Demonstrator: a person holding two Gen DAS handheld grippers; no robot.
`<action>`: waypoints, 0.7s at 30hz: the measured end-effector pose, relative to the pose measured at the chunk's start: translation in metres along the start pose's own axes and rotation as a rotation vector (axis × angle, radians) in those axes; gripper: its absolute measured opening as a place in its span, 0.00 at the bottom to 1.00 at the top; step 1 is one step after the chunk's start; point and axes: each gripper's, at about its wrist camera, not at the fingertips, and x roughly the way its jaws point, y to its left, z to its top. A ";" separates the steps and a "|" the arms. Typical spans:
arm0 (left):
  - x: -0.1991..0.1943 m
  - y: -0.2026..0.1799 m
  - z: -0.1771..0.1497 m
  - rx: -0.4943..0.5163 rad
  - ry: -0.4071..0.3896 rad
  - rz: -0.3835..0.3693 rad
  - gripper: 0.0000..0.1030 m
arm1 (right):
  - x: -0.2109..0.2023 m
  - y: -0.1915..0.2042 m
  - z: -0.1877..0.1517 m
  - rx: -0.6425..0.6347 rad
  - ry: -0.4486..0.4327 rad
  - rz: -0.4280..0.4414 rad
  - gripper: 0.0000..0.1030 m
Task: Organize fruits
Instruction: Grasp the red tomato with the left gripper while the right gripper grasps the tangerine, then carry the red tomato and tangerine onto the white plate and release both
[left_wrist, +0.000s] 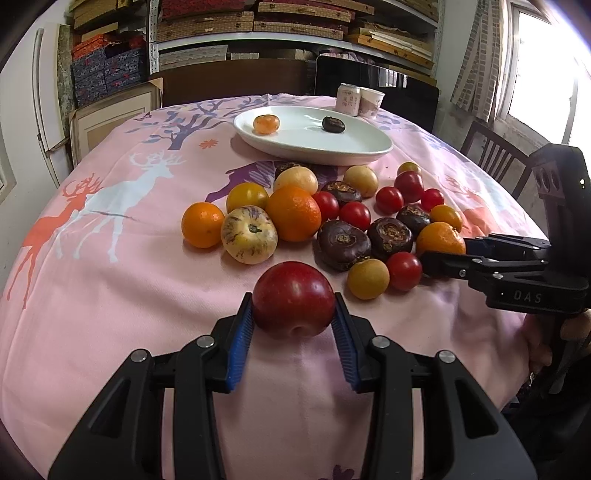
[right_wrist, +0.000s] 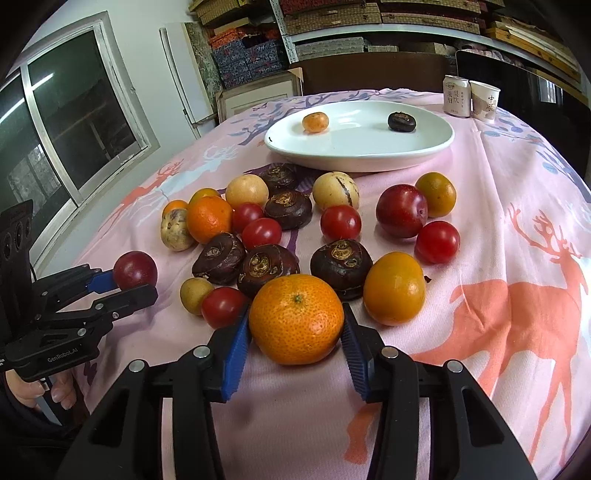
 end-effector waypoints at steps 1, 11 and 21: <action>0.000 0.000 0.000 0.001 0.000 0.000 0.39 | -0.001 0.000 0.000 0.001 -0.003 0.000 0.46; -0.002 -0.004 0.001 0.007 0.000 0.001 0.39 | -0.005 -0.002 -0.006 0.003 -0.020 -0.002 0.46; -0.008 -0.006 0.001 0.009 -0.008 0.004 0.39 | -0.013 -0.008 -0.014 0.023 -0.036 0.003 0.46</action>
